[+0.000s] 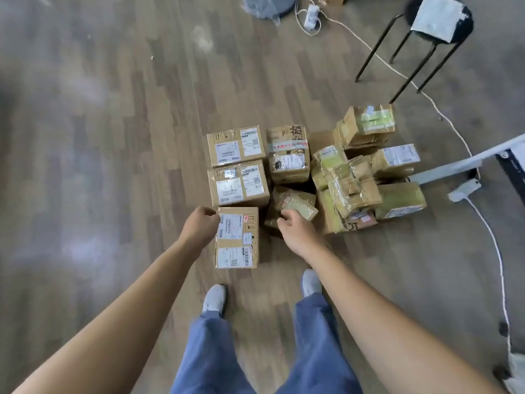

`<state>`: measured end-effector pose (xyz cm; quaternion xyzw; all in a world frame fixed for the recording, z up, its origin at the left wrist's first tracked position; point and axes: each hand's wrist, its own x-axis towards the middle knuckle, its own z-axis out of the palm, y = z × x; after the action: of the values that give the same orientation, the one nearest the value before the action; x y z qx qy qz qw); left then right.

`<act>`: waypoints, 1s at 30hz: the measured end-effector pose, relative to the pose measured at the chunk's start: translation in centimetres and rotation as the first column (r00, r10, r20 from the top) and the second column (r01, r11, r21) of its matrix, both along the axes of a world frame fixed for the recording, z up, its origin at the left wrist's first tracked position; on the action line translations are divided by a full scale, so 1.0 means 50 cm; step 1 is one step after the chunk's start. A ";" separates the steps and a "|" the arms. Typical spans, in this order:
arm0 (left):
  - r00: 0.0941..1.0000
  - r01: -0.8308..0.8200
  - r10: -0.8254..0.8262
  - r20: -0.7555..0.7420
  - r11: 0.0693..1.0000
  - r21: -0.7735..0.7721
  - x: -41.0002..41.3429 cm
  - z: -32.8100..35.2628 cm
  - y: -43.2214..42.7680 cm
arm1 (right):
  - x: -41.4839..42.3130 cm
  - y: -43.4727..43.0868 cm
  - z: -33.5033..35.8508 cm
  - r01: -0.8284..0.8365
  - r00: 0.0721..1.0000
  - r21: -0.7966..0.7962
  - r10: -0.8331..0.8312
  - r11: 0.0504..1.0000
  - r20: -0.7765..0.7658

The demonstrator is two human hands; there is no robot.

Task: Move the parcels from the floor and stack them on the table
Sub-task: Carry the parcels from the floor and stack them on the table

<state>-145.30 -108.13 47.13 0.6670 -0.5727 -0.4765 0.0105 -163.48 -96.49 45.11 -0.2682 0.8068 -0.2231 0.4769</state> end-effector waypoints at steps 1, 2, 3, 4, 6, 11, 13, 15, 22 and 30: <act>0.999 0.034 -0.034 0.010 0.999 0.015 0.013 -0.041 -0.015 | 0.019 -0.004 -0.036 0.039 0.999 0.024 -0.039 0.999 0.002; 0.998 0.064 -0.065 0.025 0.998 0.021 0.028 -0.089 -0.029 | 0.038 -0.008 -0.078 0.084 0.996 0.041 -0.085 0.996 0.006; 0.994 0.094 -0.095 0.047 0.995 0.022 0.044 -0.143 -0.044 | 0.055 -0.013 -0.126 0.121 0.993 0.056 -0.122 0.991 0.003; 0.990 0.116 -0.118 0.071 0.993 0.029 0.062 -0.199 -0.056 | 0.073 -0.017 -0.177 0.138 0.990 0.079 -0.138 0.987 -0.006; 0.976 0.174 -0.181 0.122 0.982 0.072 0.092 -0.306 -0.075 | 0.106 -0.022 -0.280 0.146 0.989 0.137 -0.145 0.980 -0.020; 0.950 0.239 -0.262 0.168 0.960 0.147 0.157 -0.563 -0.069 | 0.168 -0.026 -0.540 0.142 0.990 0.187 -0.137 0.972 -0.041; 0.962 0.207 -0.227 0.149 0.968 0.142 0.178 -0.651 -0.069 | 0.183 -0.027 -0.631 0.142 0.990 0.206 -0.137 0.968 -0.037; 0.980 0.171 -0.183 0.079 0.975 0.144 0.196 -0.723 -0.065 | 0.197 -0.018 -0.699 0.160 0.987 0.196 -0.158 0.967 -0.027; 0.979 0.072 -0.013 -0.202 0.956 0.285 0.202 -0.760 -0.008 | 0.222 0.028 -0.749 0.293 0.952 0.065 -0.297 0.954 0.070; 0.901 0.235 -0.144 -0.410 0.955 0.180 0.108 -0.433 0.009 | 0.108 0.098 -0.421 0.443 0.890 -0.072 -0.429 0.894 0.157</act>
<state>-139.90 -107.67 25.47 0.4954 -0.5637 -0.6609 0.0027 -158.10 -91.58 24.04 -0.0890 0.7988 -0.3846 0.4539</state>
